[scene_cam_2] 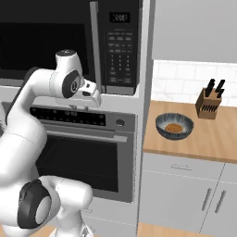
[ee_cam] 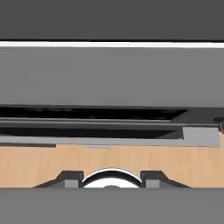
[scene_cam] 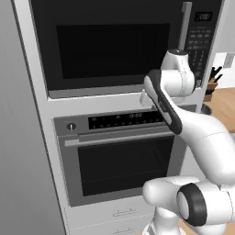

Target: Open the microwave, place the bowl with waffle inside the microwave, then close the microwave door and turn it on.

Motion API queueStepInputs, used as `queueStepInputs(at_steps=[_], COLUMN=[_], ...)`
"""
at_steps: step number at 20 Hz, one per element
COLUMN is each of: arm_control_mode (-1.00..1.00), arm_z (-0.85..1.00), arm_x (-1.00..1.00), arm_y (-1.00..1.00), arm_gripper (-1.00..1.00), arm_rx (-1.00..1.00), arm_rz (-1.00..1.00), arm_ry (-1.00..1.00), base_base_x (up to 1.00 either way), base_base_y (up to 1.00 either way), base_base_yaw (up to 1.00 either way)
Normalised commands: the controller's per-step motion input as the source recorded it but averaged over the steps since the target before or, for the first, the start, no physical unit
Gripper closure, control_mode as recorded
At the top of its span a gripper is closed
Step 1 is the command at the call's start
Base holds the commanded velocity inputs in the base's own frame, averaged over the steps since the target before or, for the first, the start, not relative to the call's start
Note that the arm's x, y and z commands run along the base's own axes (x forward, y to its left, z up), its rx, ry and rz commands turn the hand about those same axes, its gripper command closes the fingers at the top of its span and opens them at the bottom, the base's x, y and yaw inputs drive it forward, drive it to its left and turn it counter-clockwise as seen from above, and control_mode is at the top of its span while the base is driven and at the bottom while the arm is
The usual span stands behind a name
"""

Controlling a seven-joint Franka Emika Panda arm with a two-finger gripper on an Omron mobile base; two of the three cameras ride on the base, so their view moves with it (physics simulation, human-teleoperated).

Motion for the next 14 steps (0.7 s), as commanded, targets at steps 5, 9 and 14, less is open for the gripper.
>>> queueStepInputs(at_steps=[5,9,14], arm_control_mode=[-1.00,-1.00,-1.00], arm_z=[0.13,0.15,0.48], arm_x=[-0.35,-0.20,0.30], arm_y=[-0.09,-0.19,-0.12], arm_gripper=[-1.00,-1.00,-1.00], arm_rx=[0.00,0.00,0.00], arm_rz=[-0.01,-0.07,-0.15], arm_ry=[-0.47,-1.00,-0.70], base_base_x=[0.00,0.00,0.00], base_base_y=[0.00,0.00,0.00], base_base_yaw=[0.00,0.00,0.00])
